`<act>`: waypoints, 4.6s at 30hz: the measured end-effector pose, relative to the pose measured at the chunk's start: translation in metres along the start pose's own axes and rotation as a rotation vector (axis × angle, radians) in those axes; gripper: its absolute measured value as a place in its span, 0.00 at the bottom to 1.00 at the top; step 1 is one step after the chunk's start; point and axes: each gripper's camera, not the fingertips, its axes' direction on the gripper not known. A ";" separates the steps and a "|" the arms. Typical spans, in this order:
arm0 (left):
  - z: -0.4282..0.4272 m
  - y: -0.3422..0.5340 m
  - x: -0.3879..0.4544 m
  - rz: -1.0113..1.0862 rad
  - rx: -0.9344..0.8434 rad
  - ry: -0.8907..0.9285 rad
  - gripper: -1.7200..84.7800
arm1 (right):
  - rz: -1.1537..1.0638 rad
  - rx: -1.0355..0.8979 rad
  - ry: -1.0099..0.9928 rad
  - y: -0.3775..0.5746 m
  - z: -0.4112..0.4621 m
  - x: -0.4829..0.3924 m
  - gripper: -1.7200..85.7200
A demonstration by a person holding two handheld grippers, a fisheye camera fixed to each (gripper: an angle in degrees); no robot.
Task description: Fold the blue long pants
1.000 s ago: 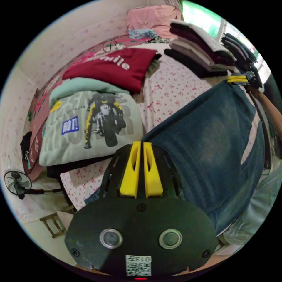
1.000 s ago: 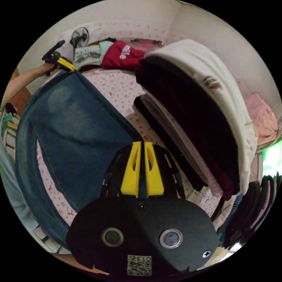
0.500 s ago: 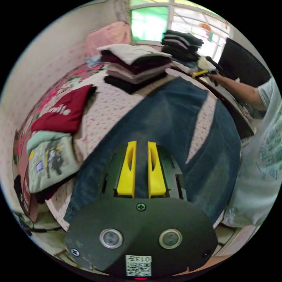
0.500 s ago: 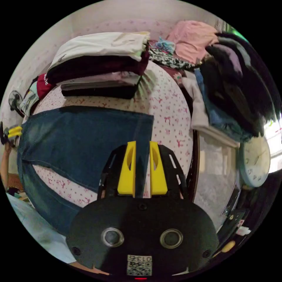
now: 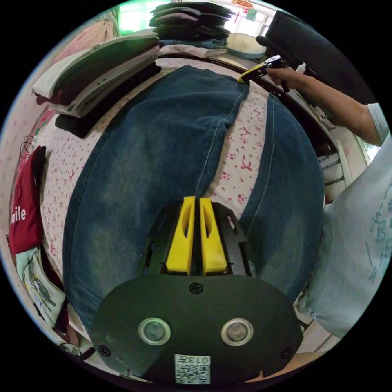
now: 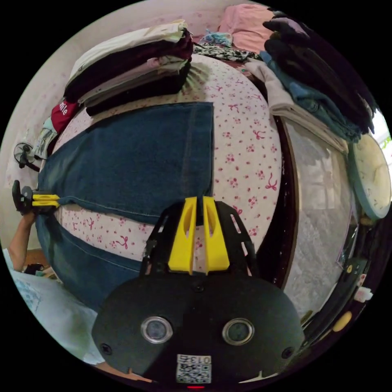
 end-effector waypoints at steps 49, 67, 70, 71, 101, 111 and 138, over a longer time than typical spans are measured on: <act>0.112 0.022 -0.001 -0.004 0.194 0.216 0.08 | -0.347 0.309 0.072 0.077 -0.080 0.063 0.03; 0.135 0.080 0.105 -0.100 -0.072 0.018 0.13 | -0.036 0.054 -0.088 0.291 -0.027 0.074 0.08; 0.133 0.075 0.115 -0.097 -0.097 0.013 0.13 | -0.065 0.066 -0.028 0.309 -0.034 0.064 0.07; 0.130 0.075 0.118 -0.097 -0.089 -0.002 0.13 | -0.077 0.083 0.003 0.319 -0.040 0.058 0.06; 0.045 0.075 0.148 -0.105 -0.055 -0.100 0.07 | -0.099 0.214 0.148 0.386 -0.098 -0.005 0.09; -0.006 0.134 0.167 -0.235 0.065 0.068 0.11 | 0.013 0.161 0.149 0.439 -0.071 -0.005 0.09; -0.032 0.221 0.323 -0.241 -0.047 0.067 0.09 | 0.653 0.303 -0.321 0.613 0.002 -0.030 0.06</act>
